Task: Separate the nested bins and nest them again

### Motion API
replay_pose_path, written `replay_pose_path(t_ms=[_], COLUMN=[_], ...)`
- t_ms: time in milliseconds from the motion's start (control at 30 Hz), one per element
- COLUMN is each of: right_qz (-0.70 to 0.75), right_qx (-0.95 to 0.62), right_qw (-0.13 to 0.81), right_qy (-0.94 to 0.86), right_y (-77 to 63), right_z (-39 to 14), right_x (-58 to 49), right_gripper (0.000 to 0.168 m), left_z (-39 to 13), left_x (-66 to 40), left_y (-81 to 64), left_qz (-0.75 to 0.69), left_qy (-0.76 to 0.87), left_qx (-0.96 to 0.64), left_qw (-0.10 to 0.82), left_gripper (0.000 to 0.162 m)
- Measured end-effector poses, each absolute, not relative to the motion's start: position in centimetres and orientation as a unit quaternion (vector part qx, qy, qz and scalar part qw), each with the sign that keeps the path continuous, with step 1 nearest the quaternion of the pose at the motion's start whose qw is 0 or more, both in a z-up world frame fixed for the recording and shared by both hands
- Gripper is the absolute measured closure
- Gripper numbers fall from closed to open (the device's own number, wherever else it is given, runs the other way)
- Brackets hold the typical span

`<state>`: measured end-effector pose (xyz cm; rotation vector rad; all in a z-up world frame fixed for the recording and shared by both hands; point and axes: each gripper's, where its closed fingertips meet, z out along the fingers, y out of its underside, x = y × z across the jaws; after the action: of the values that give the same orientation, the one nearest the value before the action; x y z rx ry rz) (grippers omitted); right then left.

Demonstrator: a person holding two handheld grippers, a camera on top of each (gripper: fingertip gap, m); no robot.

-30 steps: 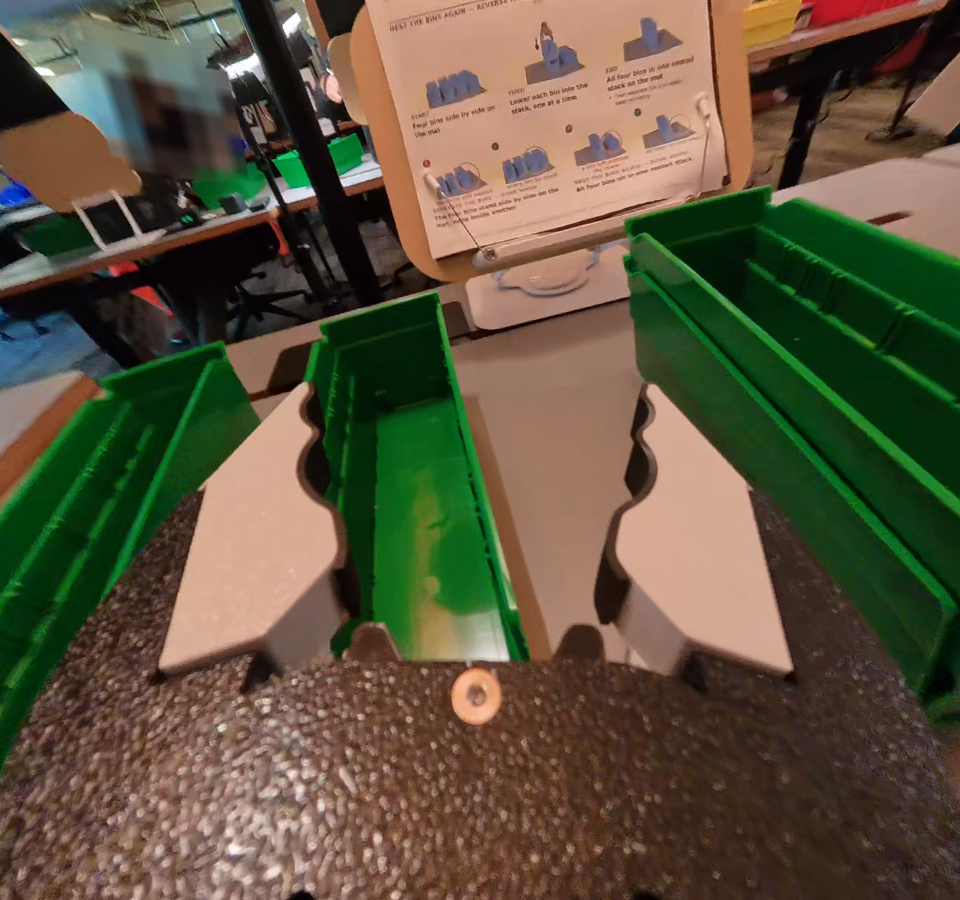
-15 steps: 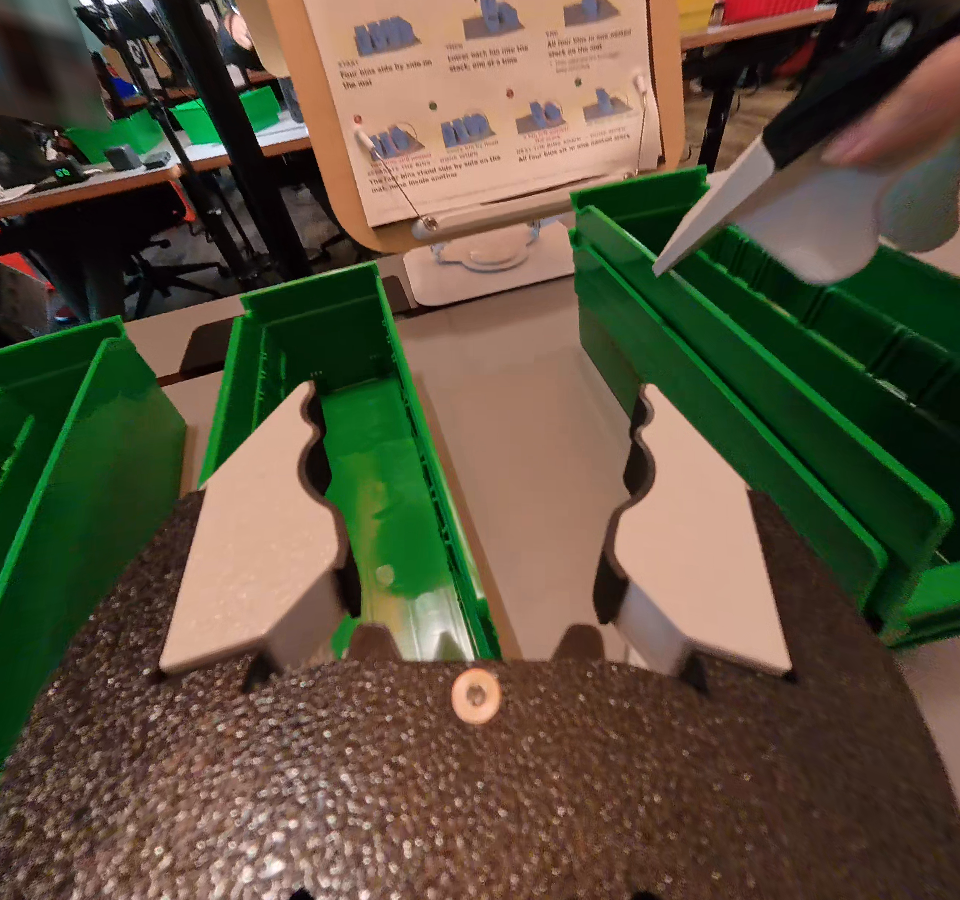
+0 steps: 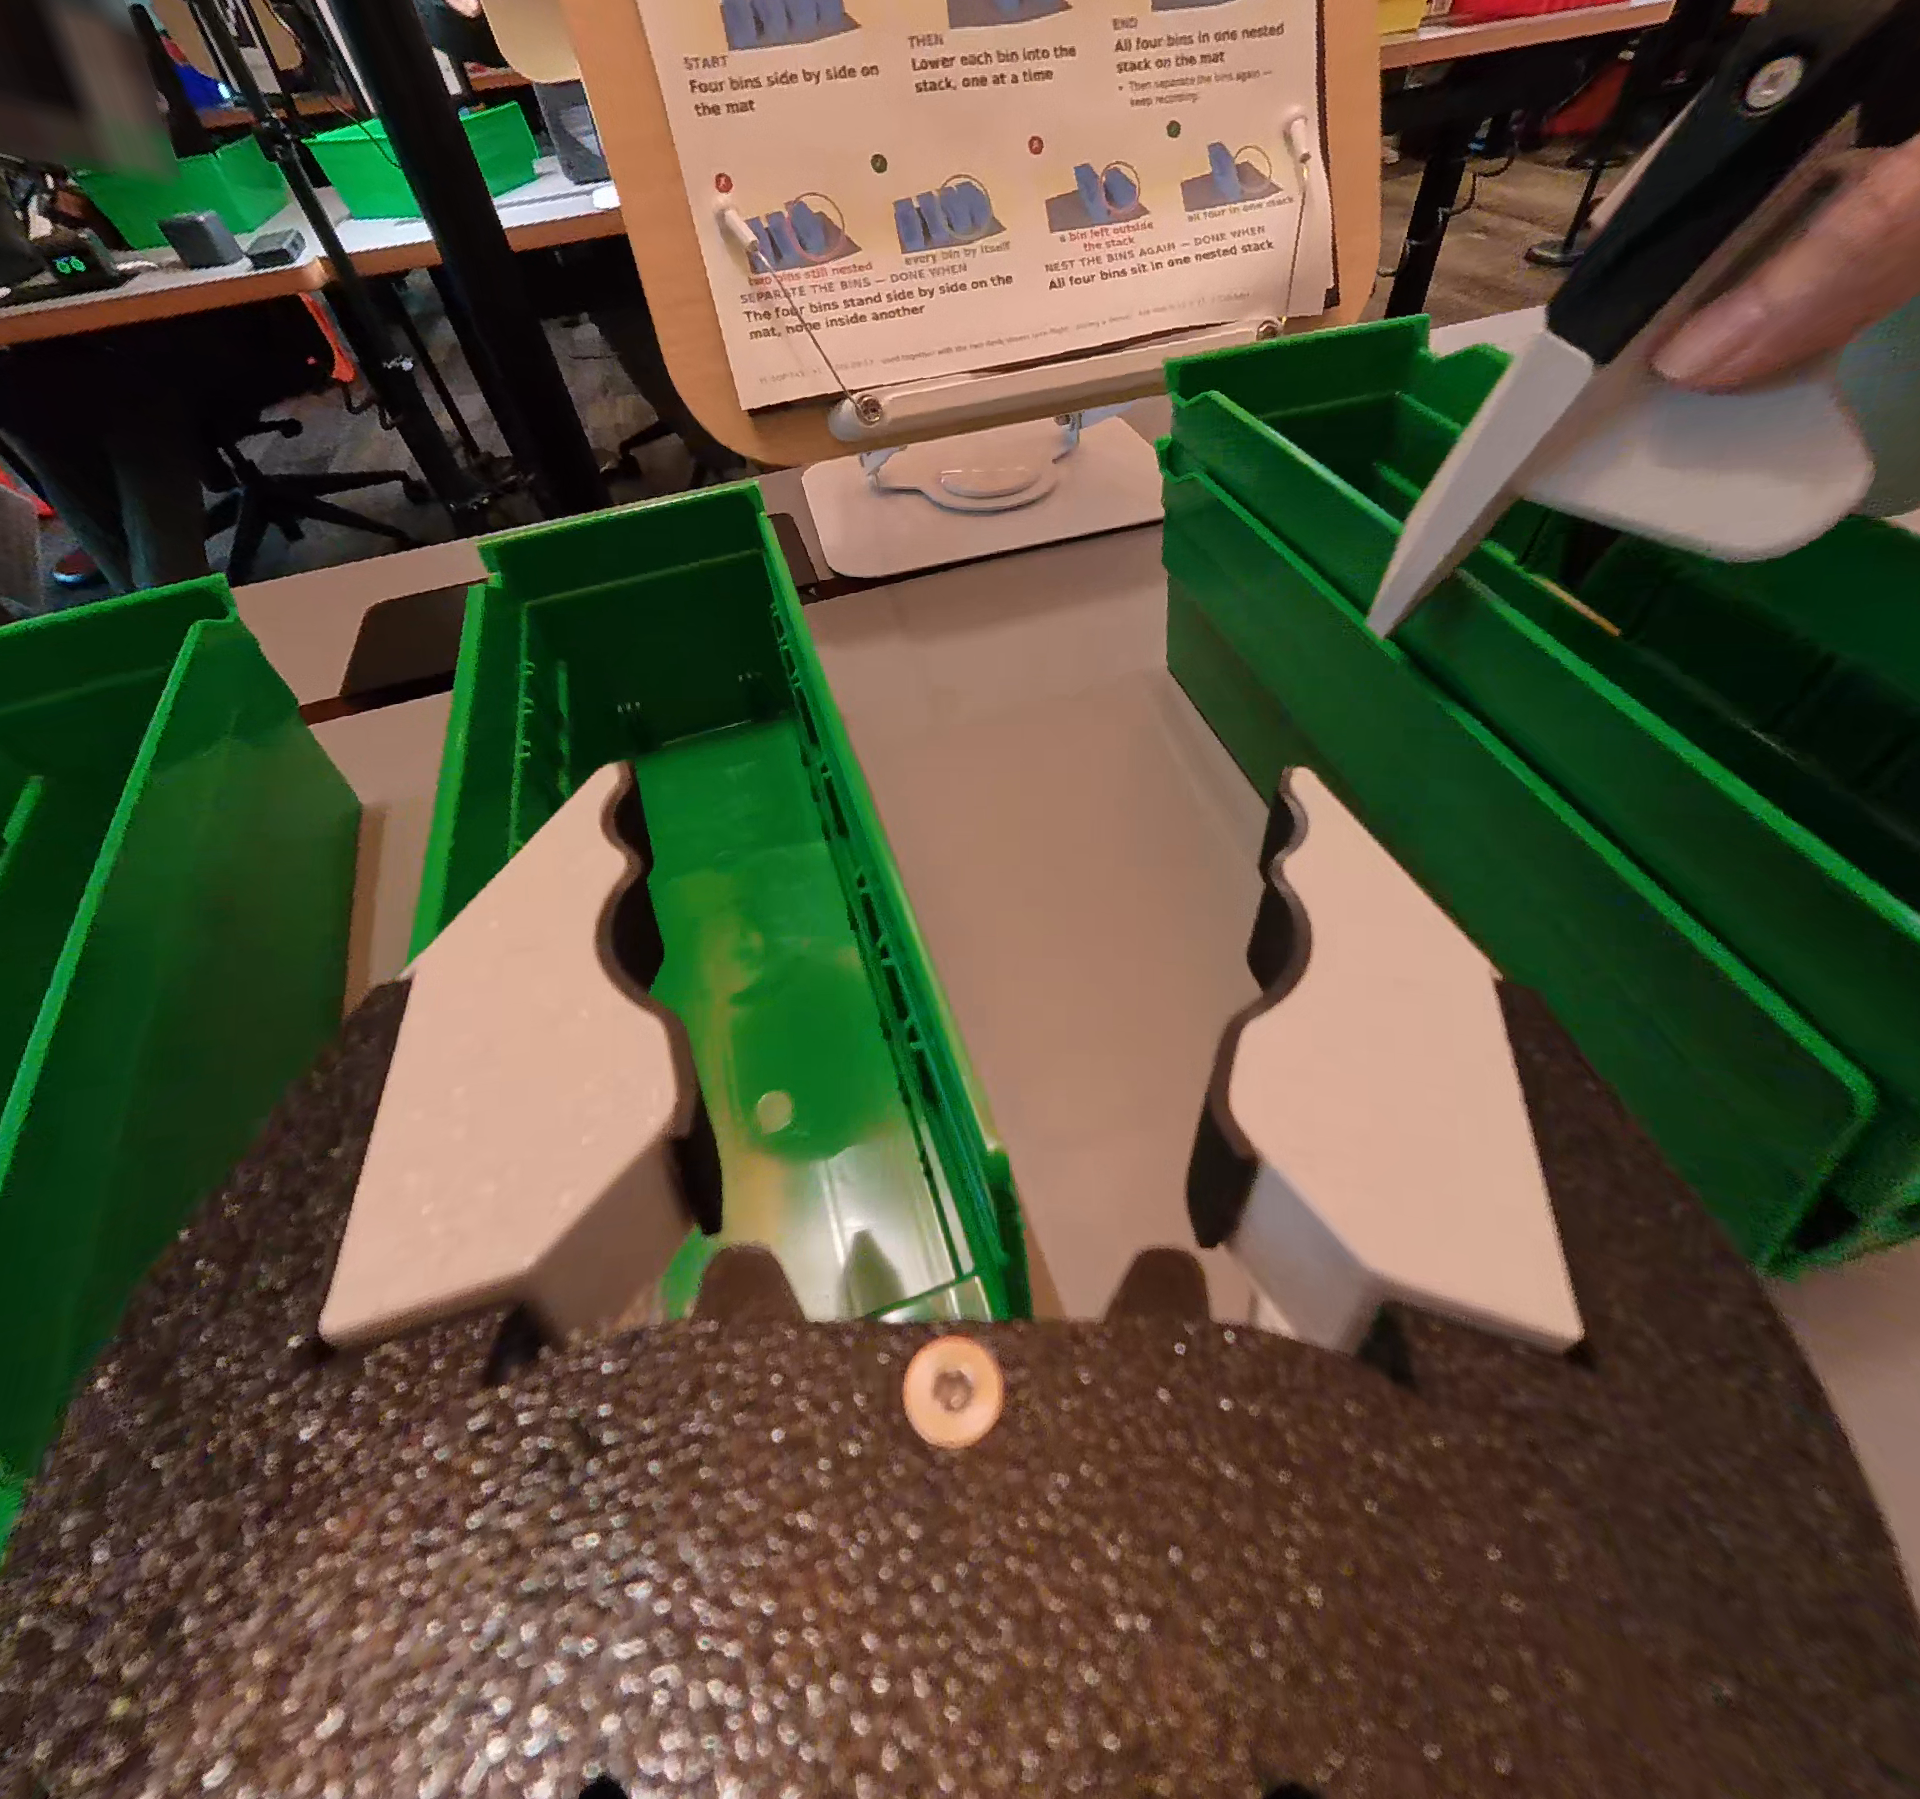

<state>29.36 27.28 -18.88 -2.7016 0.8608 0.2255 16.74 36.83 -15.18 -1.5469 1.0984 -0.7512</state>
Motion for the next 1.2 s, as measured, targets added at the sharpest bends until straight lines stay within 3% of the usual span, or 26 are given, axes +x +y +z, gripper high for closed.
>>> replay_pose_path(t_ms=[267, 400, 533, 633, 733, 867, 1000, 1100, 1200], right_qz=[0.098, 0.023, -0.054, -0.031, 0.038, 0.055, 0.070, 0.064, 0.093], right_qx=[-0.960, -0.964, -0.956, -0.942, -0.933, -0.934, -0.927, -0.933, -0.927], right_qw=[0.072, 0.103, 0.078, 0.113, 0.120, 0.111, 0.131, 0.102, 0.101], right_qy=[0.253, 0.243, 0.279, 0.316, 0.338, 0.336, 0.344, 0.340, 0.350], right_y=[25.5, 26.2, 24.1, 24.8, 25.3, 24.4, 25.0, 24.4, 24.6], right_z=[-18.2, -14.5, -15.6, -16.6, -17.4, -16.7, -16.5, -17.8, -17.8], right_x=[30.5, 32.2, 34.4, 34.3, 32.6, 32.3, 31.8, 31.3, 30.8], right_gripper=[0.073, 0.062, 0.049, 0.052, 0.070, 0.054, 0.058, 0.050, 0.060], left_z=[-15.1, -16.0, -16.9, -17.4, -17.4, -16.9, -17.3, -17.9, -18.2], left_x=[16.5, 17.2, 17.9, 18.1, 18.0, 17.8, 18.1, 18.5, 18.8], left_y=[37.3, 36.8, 36.2, 35.6, 35.5, 35.5, 35.5, 34.9, 34.1], left_qz=[-0.332, -0.332, -0.331, -0.330, -0.326, -0.334, -0.336, -0.334, -0.330], left_qy=[0.450, 0.462, 0.475, 0.485, 0.491, 0.485, 0.487, 0.497, 0.511], left_qx=[-0.648, -0.649, -0.650, -0.651, -0.649, -0.649, -0.651, -0.652, -0.645], left_qw=[0.516, 0.505, 0.492, 0.481, 0.481, 0.482, 0.475, 0.466, 0.462], left_gripper=[0.048, 0.048, 0.048, 0.048, 0.048, 0.048, 0.048, 0.048, 0.048])
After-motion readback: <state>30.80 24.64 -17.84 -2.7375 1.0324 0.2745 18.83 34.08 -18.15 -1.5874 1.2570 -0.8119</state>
